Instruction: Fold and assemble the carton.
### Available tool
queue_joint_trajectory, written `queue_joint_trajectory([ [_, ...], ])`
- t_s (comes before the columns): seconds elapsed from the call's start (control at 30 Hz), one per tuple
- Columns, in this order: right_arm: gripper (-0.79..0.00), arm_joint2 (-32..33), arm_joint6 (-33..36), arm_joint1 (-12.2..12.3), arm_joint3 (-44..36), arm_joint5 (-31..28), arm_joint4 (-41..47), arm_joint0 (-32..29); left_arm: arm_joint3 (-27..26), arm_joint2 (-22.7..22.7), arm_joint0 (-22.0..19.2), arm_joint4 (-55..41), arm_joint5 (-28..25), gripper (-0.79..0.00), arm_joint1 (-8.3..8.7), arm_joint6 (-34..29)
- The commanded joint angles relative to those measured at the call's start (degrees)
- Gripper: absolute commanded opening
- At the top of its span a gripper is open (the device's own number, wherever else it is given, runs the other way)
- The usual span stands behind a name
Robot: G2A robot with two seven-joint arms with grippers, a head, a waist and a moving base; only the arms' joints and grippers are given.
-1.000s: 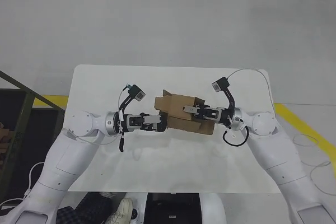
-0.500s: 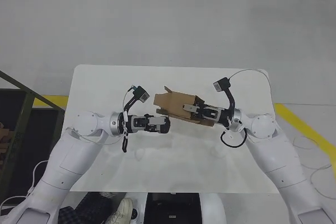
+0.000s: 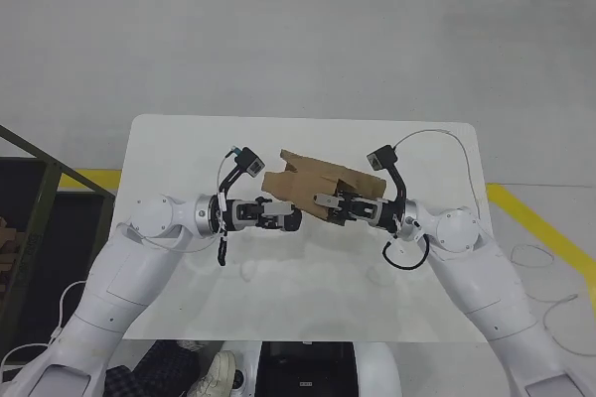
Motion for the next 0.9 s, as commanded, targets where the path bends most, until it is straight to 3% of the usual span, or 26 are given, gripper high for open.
queue_joint_trajectory([
  [0.0,-0.785,0.16,-0.29,-0.03,0.32,-0.08,0.29,0.1,-0.05,-0.16,0.19,0.06,0.04,0.0,0.02,0.01],
  [0.27,-0.785,2.9,0.76,0.36,1.96,-1.22,1.78,0.87,0.15,-2.43,1.92,-0.46,0.13,0.0,0.44,-0.29],
  [0.6,-0.785,4.3,8.07,0.82,3.88,-2.93,6.02,1.43,-0.8,-10.96,7.44,-4.43,-2.2,0.0,1.55,1.83],
  [0.87,-0.785,4.25,12.46,1.01,2.14,-3.41,8.89,0.95,-0.27,-10.96,7.64,-2.83,-1.27,0.0,1.56,2.43],
])
